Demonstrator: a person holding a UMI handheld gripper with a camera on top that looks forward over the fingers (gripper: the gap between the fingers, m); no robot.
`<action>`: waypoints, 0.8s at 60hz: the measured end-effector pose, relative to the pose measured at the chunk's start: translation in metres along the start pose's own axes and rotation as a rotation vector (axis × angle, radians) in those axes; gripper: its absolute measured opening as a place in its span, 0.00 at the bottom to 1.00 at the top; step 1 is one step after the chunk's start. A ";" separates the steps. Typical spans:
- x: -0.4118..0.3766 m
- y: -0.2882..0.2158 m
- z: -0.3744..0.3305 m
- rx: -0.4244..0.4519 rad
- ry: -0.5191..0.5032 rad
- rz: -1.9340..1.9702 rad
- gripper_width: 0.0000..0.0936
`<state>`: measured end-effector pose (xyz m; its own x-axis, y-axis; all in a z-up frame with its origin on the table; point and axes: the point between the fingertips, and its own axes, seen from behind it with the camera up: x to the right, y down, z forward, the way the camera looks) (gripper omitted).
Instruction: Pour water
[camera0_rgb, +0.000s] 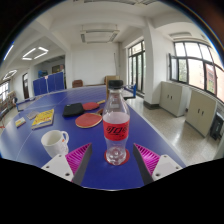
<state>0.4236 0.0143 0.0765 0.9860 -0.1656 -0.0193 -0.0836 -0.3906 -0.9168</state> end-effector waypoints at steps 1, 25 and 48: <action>-0.001 -0.001 -0.010 -0.004 0.006 0.001 0.91; -0.091 0.000 -0.346 -0.063 0.040 -0.079 0.91; -0.135 0.034 -0.539 -0.060 0.025 -0.094 0.91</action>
<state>0.2102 -0.4650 0.2633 0.9861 -0.1476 0.0763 0.0000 -0.4592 -0.8883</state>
